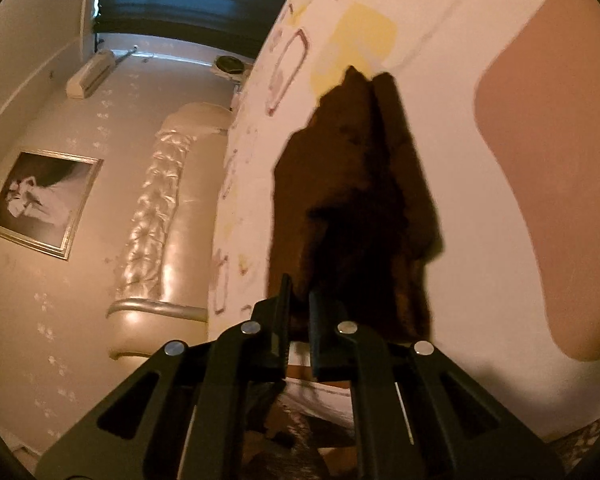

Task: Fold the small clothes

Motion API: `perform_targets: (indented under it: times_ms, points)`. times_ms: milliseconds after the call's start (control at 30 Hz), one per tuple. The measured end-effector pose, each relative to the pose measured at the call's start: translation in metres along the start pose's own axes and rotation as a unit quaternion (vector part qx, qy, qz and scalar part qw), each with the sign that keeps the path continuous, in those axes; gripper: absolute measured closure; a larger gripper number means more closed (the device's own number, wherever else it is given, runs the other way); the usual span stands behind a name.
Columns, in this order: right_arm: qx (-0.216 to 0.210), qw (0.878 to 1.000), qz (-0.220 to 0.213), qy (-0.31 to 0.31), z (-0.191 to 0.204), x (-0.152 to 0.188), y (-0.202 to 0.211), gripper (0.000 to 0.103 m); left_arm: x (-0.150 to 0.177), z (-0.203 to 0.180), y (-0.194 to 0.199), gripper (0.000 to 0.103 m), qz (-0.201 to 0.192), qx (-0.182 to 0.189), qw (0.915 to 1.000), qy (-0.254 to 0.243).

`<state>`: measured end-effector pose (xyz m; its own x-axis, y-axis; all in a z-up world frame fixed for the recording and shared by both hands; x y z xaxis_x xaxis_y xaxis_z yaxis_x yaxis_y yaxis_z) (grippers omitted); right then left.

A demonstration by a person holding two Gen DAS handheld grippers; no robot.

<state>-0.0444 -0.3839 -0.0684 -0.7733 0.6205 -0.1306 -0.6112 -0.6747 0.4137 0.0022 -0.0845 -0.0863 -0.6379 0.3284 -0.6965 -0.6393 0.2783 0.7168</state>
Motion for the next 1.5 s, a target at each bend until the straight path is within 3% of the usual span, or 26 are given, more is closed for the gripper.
perform_targets:
  times_ms: [133, 233, 633, 900, 1067, 1133, 1200, 1300, 1433, 1500]
  points:
    - [0.035, 0.999, 0.018, -0.023, -0.037, 0.014, -0.011, 0.096, 0.014, 0.016, -0.003, 0.025, 0.017, 0.019, 0.999, 0.036]
    - [0.029, 0.999, 0.017, -0.038, -0.057, 0.018, -0.014, 0.097, 0.014, 0.015, -0.003, 0.025, 0.021, 0.017, 0.9992, 0.031]
    - [0.023, 0.999, 0.015, -0.026, -0.056, 0.018, -0.01, 0.097, 0.021, 0.018, 0.003, 0.025, 0.03, 0.022, 0.9993, 0.004]
    - [0.029, 0.999, 0.018, -0.021, -0.055, 0.019, -0.011, 0.097, 0.021, 0.03, 0.004, 0.025, 0.038, 0.023, 0.9986, 0.027]
    - [0.035, 0.999, 0.024, -0.033, -0.061, 0.019, 0.002, 0.094, 0.027, 0.037, 0.016, 0.025, 0.043, 0.049, 0.9976, 0.026]
    - [0.033, 0.999, 0.026, -0.033, -0.062, 0.02, 0.008, 0.087, 0.028, 0.04, 0.023, 0.025, 0.044, 0.068, 0.9962, 0.032]
    - [0.026, 0.999, 0.014, -0.033, -0.06, 0.018, 0.019, 0.065, 0.026, 0.047, 0.031, 0.025, 0.044, 0.094, 0.9929, 0.058]
    - [0.016, 0.999, -0.007, -0.028, -0.052, 0.008, 0.027, 0.043, 0.018, 0.057, 0.034, 0.025, 0.043, 0.15, 0.9803, 0.12]
    - [0.016, 1.0, -0.005, -0.013, -0.04, -0.002, 0.013, 0.038, 0.004, 0.053, 0.018, 0.025, 0.058, 0.21, 0.9577, 0.188]
    - [0.015, 1.0, 0.007, -0.004, -0.035, -0.003, -0.002, 0.037, -0.001, 0.045, 0.008, 0.025, 0.065, 0.228, 0.951, 0.198]
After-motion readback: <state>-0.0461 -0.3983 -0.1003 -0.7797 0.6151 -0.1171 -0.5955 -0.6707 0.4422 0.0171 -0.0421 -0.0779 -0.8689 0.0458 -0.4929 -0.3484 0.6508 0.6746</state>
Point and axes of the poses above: each gripper's, at about its wrist camera, not at the fingertips, and y roughly against the way its jaws point, z to its left, x to its underside, the point moved 4 cm from there along -y, roughly the way its jaws point
